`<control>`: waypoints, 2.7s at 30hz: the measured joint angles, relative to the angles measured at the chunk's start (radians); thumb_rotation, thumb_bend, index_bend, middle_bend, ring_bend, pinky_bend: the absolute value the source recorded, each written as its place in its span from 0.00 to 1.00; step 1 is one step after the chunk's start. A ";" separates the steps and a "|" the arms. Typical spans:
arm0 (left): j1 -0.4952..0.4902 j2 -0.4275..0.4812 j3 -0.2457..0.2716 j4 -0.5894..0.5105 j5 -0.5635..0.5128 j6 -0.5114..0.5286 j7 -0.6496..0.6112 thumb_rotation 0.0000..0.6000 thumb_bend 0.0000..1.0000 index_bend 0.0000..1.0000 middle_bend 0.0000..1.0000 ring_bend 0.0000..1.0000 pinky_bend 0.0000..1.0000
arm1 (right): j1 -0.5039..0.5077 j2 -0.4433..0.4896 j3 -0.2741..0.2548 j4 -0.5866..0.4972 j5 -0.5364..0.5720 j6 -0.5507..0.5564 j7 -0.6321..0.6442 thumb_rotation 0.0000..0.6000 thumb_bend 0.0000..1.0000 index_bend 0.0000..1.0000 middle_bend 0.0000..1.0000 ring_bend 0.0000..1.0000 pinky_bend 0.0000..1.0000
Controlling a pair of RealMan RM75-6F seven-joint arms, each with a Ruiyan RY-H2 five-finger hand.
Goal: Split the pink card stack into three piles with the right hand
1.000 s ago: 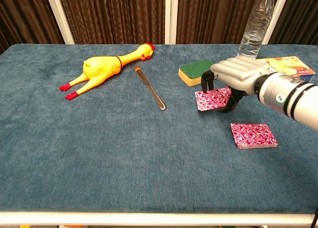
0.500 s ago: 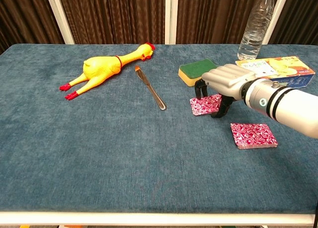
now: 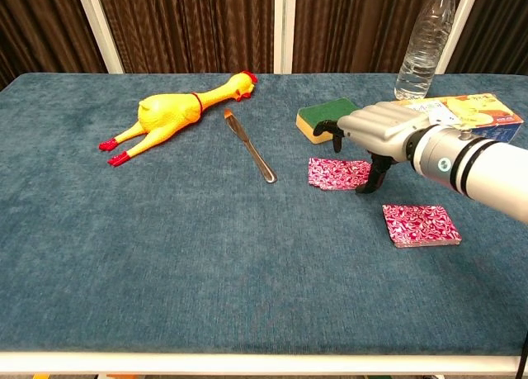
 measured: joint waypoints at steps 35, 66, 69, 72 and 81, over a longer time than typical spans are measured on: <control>-0.002 -0.007 0.002 -0.002 0.005 -0.001 0.012 1.00 0.03 0.16 0.15 0.06 0.18 | -0.119 0.257 -0.162 -0.406 0.154 0.154 -0.155 1.00 0.05 0.27 0.31 0.84 0.93; -0.004 0.001 0.002 -0.016 0.010 0.002 0.018 1.00 0.03 0.16 0.15 0.06 0.18 | -0.124 0.252 -0.180 -0.424 0.139 0.173 -0.150 1.00 0.06 0.32 0.30 0.84 0.93; -0.004 0.002 0.002 -0.017 0.009 0.001 0.018 1.00 0.03 0.16 0.15 0.06 0.18 | -0.124 0.251 -0.182 -0.426 0.143 0.167 -0.148 1.00 0.06 0.32 0.30 0.84 0.93; -0.004 0.001 0.002 -0.015 0.009 0.000 0.016 1.00 0.03 0.16 0.15 0.06 0.18 | -0.124 0.245 -0.183 -0.423 0.146 0.166 -0.149 1.00 0.06 0.32 0.30 0.84 0.93; -0.003 -0.003 0.003 -0.006 0.006 -0.002 0.007 1.00 0.03 0.16 0.15 0.06 0.18 | -0.120 0.221 -0.184 -0.395 0.166 0.161 -0.160 1.00 0.06 0.32 0.30 0.84 0.93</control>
